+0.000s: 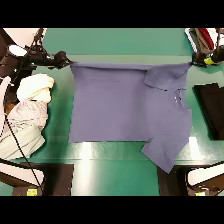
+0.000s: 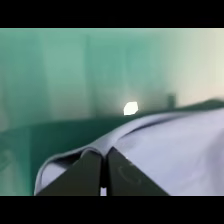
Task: Fold the shirts.
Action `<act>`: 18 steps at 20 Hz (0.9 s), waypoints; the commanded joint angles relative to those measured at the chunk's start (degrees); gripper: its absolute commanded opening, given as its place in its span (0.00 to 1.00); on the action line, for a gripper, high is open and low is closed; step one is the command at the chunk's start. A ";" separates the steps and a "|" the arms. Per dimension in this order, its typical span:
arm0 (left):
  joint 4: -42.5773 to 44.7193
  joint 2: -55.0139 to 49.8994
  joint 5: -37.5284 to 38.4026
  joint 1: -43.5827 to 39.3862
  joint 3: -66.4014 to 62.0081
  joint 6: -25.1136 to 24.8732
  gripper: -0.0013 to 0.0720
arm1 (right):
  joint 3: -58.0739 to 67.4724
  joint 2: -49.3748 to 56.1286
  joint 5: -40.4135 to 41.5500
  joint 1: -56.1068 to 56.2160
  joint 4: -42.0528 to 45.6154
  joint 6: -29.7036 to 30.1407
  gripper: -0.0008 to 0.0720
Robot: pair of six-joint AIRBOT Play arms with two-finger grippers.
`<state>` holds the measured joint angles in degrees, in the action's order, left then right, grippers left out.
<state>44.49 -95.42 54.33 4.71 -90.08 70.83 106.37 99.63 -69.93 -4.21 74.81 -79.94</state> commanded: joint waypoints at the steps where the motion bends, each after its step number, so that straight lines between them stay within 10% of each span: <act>1: 10.80 -0.46 11.10 -0.22 -0.57 1.88 0.05 | -6.47 -2.16 -3.50 -0.63 0.39 -0.09 0.03; 13: 12.31 -0.46 14.25 -3.65 12.94 2.23 0.05 | -33.33 -11.87 2.32 -0.79 -0.26 -0.26 0.04; 14: 12.31 -0.35 14.47 -3.65 12.94 3.45 0.15 | -33.51 -11.87 1.55 -0.79 -0.24 -1.03 0.13; 15: 12.39 -0.24 15.58 -3.39 12.79 4.42 0.59 | -33.48 -11.89 0.66 -0.85 -0.24 -1.09 0.38; 16: 12.59 -0.22 17.16 -2.95 12.28 5.27 0.75 | -33.51 -12.17 -0.59 -0.92 -0.22 -1.09 0.45; 18: 13.05 0.35 21.84 -1.44 10.67 5.70 0.75 | -33.51 -13.92 -3.32 -1.64 -0.20 -1.05 0.45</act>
<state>56.97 -95.55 71.20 2.13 -78.35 74.98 73.65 87.18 -70.00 -5.30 74.72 -80.71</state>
